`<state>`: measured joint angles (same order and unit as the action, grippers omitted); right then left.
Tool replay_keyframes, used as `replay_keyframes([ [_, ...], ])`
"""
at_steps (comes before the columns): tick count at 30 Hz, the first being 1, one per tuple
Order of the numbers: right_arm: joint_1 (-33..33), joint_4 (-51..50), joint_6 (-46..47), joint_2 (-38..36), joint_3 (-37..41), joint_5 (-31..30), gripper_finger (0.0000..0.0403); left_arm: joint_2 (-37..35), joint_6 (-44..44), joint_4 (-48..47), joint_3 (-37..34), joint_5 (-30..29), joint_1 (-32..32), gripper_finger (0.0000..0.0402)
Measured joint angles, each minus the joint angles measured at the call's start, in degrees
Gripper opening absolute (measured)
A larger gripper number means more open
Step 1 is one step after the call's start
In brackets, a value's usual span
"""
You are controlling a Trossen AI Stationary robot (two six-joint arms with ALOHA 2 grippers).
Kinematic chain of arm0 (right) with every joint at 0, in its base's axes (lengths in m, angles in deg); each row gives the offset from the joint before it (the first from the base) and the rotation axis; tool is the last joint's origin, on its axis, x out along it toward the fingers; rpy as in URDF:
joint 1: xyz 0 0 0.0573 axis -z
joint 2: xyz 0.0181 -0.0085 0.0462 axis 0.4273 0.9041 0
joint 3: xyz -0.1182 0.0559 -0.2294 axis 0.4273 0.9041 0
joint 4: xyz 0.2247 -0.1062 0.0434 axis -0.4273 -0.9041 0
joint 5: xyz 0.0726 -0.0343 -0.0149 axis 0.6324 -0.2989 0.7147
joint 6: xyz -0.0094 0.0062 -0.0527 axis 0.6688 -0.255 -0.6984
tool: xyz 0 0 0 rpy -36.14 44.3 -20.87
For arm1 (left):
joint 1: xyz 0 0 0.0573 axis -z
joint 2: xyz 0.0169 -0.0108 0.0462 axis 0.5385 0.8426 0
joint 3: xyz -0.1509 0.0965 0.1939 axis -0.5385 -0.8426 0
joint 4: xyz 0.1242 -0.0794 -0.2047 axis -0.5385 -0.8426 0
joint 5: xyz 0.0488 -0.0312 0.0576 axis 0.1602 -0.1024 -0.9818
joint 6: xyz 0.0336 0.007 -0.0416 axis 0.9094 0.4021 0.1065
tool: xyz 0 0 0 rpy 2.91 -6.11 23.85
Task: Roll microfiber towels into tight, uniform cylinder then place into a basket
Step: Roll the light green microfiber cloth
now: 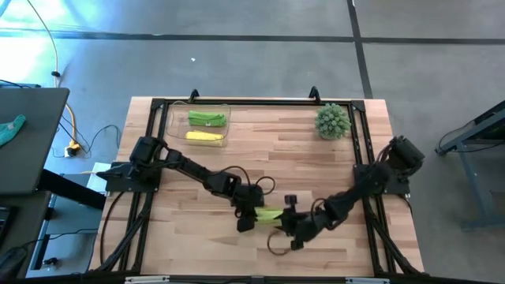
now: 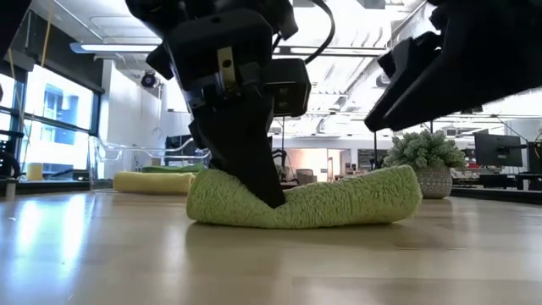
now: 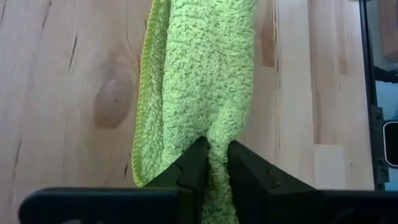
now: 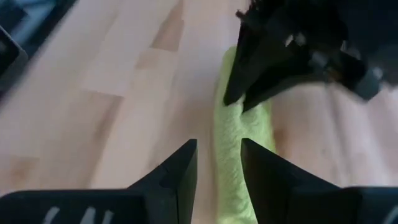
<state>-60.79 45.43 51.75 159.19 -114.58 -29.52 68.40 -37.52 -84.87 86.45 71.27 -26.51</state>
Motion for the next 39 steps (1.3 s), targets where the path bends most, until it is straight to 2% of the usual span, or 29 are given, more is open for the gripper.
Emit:
replay_keyframes([
  [5,-1.5,2.9,-6.2,5.6,-0.1,-5.9,0.0119,0.0,0.1,0.1,0.0,0.4,-0.3,0.0053],
  [12,0.7,3.0,0.2,9.5,-0.1,-10.0,0.0120,0.0,0.1,0.2,-0.1,0.1,-0.3,0.0053],
  [19,4.7,3.8,13.0,12.1,-0.5,2.6,0.0119,-2.2,4.9,-2.2,-0.3,-1.4,0.2,0.0075],
  [22,5.9,3.1,21.0,12.1,-0.5,5.6,0.0119,-4.1,8.1,-5.2,-0.3,-2.6,0.2,0.0091],
  [27,7.5,3.9,26.2,12.1,-0.5,11.7,0.0119,-8.3,15.6,-13.1,-0.3,-7.3,0.7,0.0118],
  [29,7.9,4.3,28.5,12.1,-0.5,13.0,0.0119,-9.7,16.5,-13.0,-0.3,-9.3,1.4,0.0126],
  [33,8.9,5.8,32.4,12.2,-0.4,16.3,0.0119,-10.7,16.1,-10.5,-0.2,-9.6,4.5,0.0138],
  [36,9.6,7.2,33.6,12.3,-0.4,18.6,0.0119,-10.6,16.5,-8.4,-0.2,-14.7,7.9,0.0142],
  [39,10.1,7.8,34.0,12.3,-0.3,20.0,0.0119,-9.8,17.8,-6.6,-0.2,-23.8,11.0,0.0143],
])
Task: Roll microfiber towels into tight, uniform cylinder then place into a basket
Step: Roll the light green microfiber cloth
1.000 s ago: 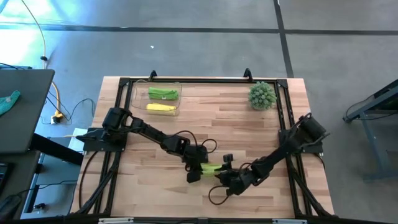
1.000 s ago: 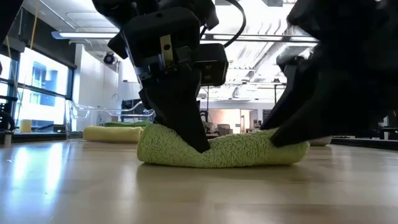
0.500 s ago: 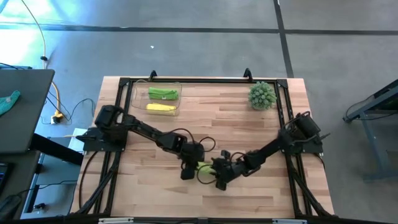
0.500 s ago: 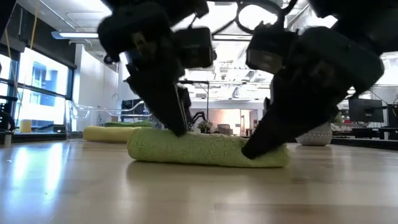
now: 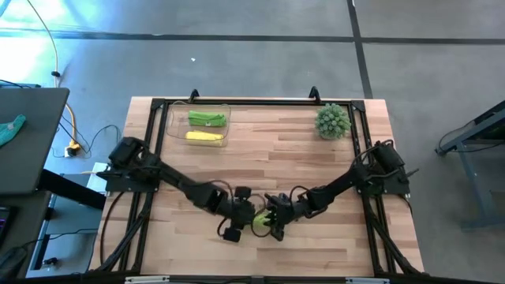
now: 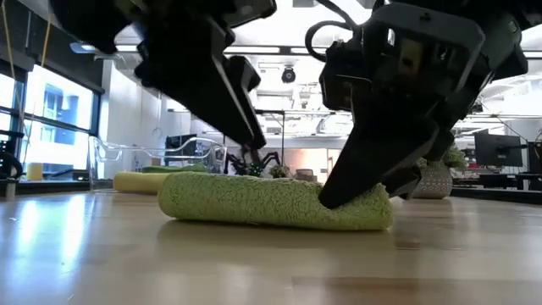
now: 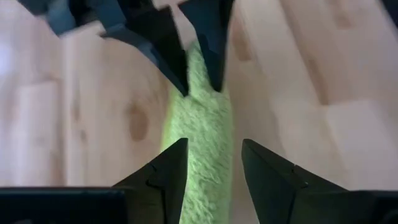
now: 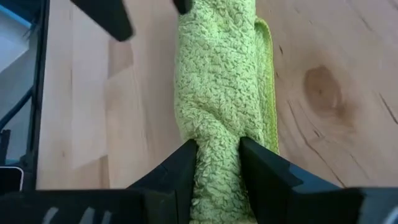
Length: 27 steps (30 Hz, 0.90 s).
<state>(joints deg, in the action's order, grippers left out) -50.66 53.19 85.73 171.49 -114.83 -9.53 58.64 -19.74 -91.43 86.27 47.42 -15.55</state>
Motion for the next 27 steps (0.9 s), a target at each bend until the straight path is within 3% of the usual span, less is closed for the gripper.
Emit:
replay_keyframes([
  [3,0.4,0.8,0.0,0.1,0.1,0.9,0.0119,1.0,0.0,2.1,0.0,-5.5,2.0,0.0143],
  [8,0.7,1.2,0.0,0.1,0.1,1.5,0.0119,3.1,-0.2,4.7,0.0,-8.5,3.3,0.0143],
  [23,0.8,1.5,-0.4,-0.3,0.1,2.0,0.0119,12.7,-7.4,8.8,0.5,-10.2,1.5,0.0142],
  [27,1.4,-4.6,-1.8,-3.7,0.1,5.3,0.0119,13.5,-11.2,8.7,0.7,-9.2,0.8,0.0126],
])
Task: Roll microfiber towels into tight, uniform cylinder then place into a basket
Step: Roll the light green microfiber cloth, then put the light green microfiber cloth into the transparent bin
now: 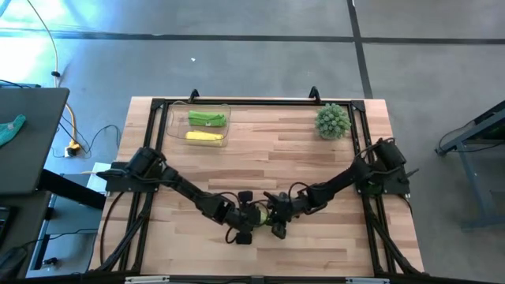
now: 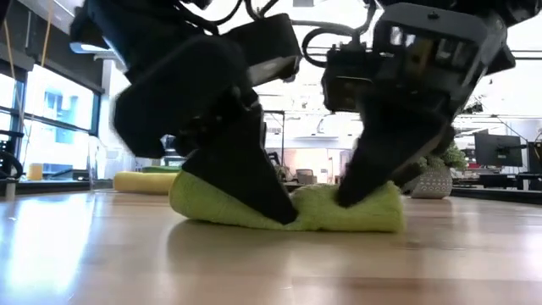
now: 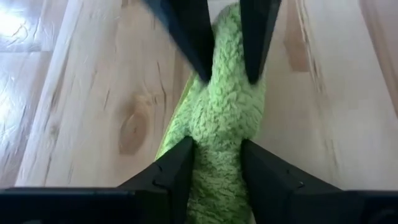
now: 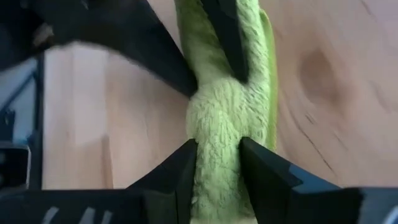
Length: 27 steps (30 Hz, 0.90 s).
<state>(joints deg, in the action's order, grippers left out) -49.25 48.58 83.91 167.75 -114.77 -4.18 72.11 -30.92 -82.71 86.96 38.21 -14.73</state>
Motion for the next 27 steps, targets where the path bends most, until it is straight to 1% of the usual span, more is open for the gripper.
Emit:
replay_keyframes([
  [6,-0.3,-16.1,-1.7,-10.5,0.4,2.2,0.0119,0.0,-0.9,-0.8,0.0,1.9,-0.3,0.0064],
  [10,-1.0,-22.3,-5.4,-17.8,0.3,-0.3,0.0119,0.0,-1.9,-0.8,0.0,2.4,-0.3,0.0029],
  [14,-3.2,-25.8,-12.2,-24.9,0.2,-3.2,0.0119,-0.3,-4.4,-0.8,0.0,1.8,-0.3,0.0013],
  [18,-5.8,-29.8,-17.5,-31.7,0.2,-11.7,0.0119,-1.7,-4.7,-1.0,-0.4,2.0,-0.8,0.0013],
  [23,-8.9,-31.8,-21.5,-38.8,0.2,-23.8,0.0119,-5.7,-3.9,-4.5,-1.0,3.1,-2.4,0.0011],
  [27,-11.2,-31.9,-27.7,-42.2,0.1,-28.2,0.0119,-9.3,-3.3,-5.3,-1.0,3.2,-4.1,0.0009],
])
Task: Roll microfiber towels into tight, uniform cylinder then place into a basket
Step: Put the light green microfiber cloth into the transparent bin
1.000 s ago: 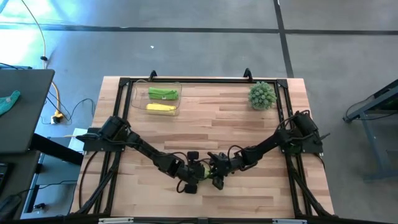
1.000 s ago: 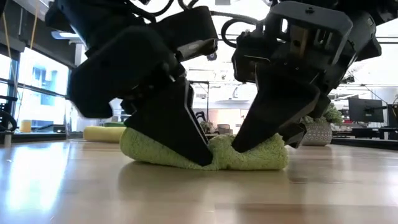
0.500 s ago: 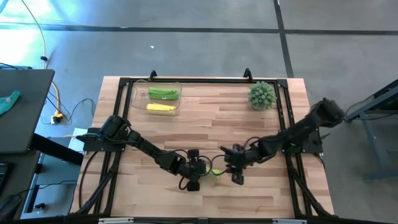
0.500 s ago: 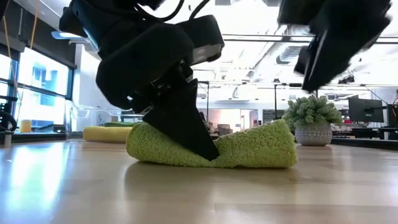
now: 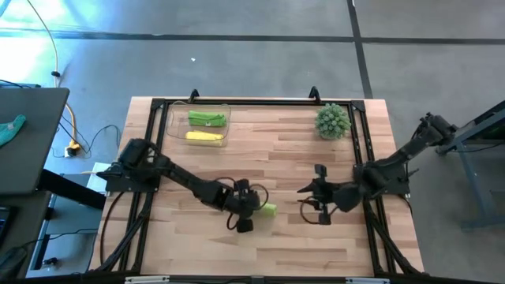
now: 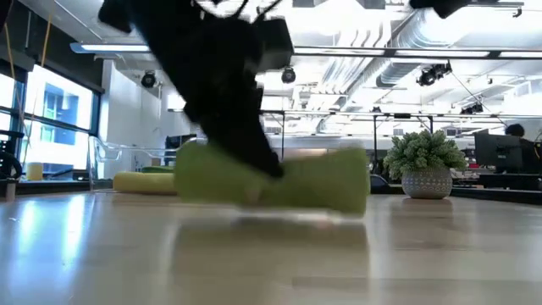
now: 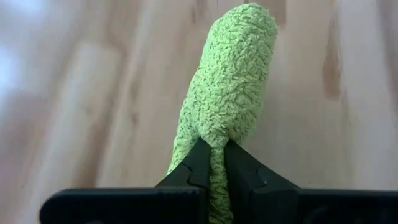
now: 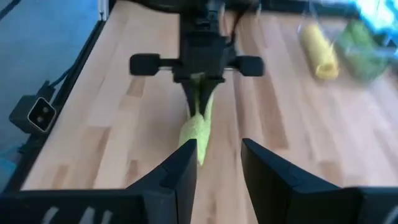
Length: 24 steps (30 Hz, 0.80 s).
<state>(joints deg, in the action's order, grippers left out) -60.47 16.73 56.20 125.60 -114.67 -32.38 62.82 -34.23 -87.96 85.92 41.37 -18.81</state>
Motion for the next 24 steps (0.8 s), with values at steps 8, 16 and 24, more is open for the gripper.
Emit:
replay_keyframes([
  [8,-3.5,-5.8,-4.5,-7.0,0.0,-6.5,0.0119,-7.6,2.9,-3.0,0.2,-0.5,-5.2,0.0009],
  [16,-3.5,-6.7,-0.3,-13.2,6.8,-8.9,0.0119,-17.1,9.6,-8.1,0.4,-4.3,-13.7,0.0008],
  [24,-3.3,9.5,1.0,-22.3,24.0,-9.0,0.0119,-25.1,15.6,-17.4,0.5,-7.1,-24.4,0.0009],
])
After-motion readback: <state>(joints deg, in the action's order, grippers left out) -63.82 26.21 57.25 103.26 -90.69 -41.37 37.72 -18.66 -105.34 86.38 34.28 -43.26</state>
